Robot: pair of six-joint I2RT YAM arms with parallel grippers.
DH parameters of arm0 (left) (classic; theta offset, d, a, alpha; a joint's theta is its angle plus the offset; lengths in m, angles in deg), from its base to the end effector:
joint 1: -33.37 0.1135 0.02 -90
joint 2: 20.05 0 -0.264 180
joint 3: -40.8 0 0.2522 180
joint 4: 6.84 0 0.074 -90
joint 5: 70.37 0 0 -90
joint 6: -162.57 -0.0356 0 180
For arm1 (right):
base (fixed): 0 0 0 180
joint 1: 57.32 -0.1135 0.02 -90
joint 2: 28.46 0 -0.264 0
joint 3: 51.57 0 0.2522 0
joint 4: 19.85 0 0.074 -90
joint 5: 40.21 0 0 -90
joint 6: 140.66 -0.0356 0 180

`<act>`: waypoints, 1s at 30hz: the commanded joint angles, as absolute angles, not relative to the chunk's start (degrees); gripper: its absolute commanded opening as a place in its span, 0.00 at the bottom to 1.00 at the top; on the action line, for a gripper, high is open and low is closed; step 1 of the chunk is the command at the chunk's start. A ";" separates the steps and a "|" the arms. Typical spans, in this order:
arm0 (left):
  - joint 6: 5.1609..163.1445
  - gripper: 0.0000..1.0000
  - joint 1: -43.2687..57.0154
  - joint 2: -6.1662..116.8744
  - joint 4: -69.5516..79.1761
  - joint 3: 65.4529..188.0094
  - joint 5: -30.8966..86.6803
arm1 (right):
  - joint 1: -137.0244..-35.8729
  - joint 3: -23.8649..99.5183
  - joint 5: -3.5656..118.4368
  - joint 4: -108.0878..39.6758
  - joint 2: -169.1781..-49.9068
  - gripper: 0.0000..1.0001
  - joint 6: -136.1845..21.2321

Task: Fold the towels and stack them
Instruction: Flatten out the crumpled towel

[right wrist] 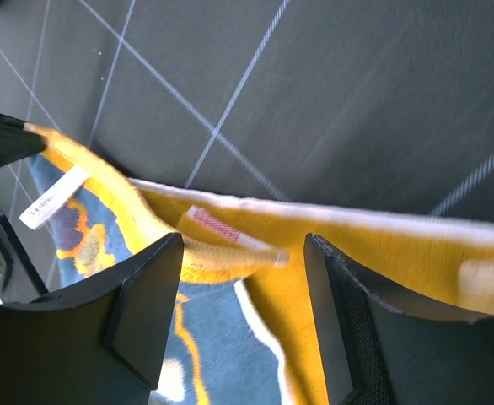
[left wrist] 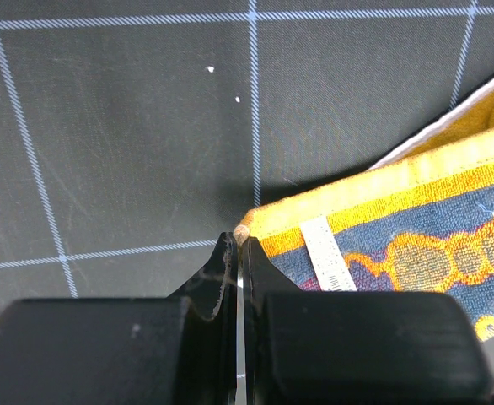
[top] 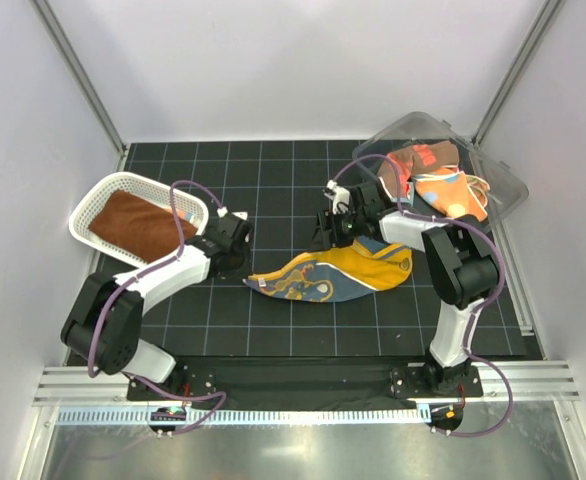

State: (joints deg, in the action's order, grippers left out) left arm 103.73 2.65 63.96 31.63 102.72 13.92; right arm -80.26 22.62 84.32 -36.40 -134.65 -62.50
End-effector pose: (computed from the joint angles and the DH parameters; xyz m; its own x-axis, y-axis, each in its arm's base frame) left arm 0.2424 -0.1400 0.1859 -0.8819 -0.0748 -0.4654 0.0116 0.9836 -0.1802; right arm 0.3383 0.1651 0.1559 -0.8124 -0.1603 -0.5607 -0.5108 0.6593 0.5516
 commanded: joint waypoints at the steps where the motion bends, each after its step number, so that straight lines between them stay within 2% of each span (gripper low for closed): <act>1: 104.65 0.00 2.79 64.50 31.26 103.43 11.20 | -80.35 27.84 89.79 -39.05 -136.56 0.67 -55.24; 9: 104.48 0.00 2.87 64.76 31.70 104.04 10.67 | -80.35 28.64 90.40 -40.99 -139.20 0.65 -52.69; 16: 104.74 0.00 2.87 65.38 32.05 104.57 10.23 | -79.56 22.94 93.83 -36.69 -134.21 0.60 -54.17; 19: 104.92 0.00 2.87 66.25 31.79 105.10 10.23 | -79.38 21.70 94.00 -35.02 -133.40 0.52 -55.14; 20: 105.00 0.00 2.87 66.69 31.70 105.27 10.31 | -79.47 21.61 94.00 -34.76 -133.06 0.43 -55.41; 22: 105.18 0.00 2.87 67.05 31.44 105.54 10.49 | -79.29 21.34 93.57 -34.75 -132.53 0.33 -55.67; 23: 105.27 0.00 2.79 67.22 31.44 105.63 10.49 | -79.38 21.17 92.96 -34.75 -131.39 0.21 -55.85; 26: 104.83 0.00 2.87 67.31 31.52 106.94 10.58 | -79.29 20.82 89.71 -36.50 -127.79 0.01 -56.72; 30: 101.15 0.00 2.87 62.68 33.10 111.50 12.59 | -79.38 22.48 81.02 -43.87 -115.17 0.01 -59.70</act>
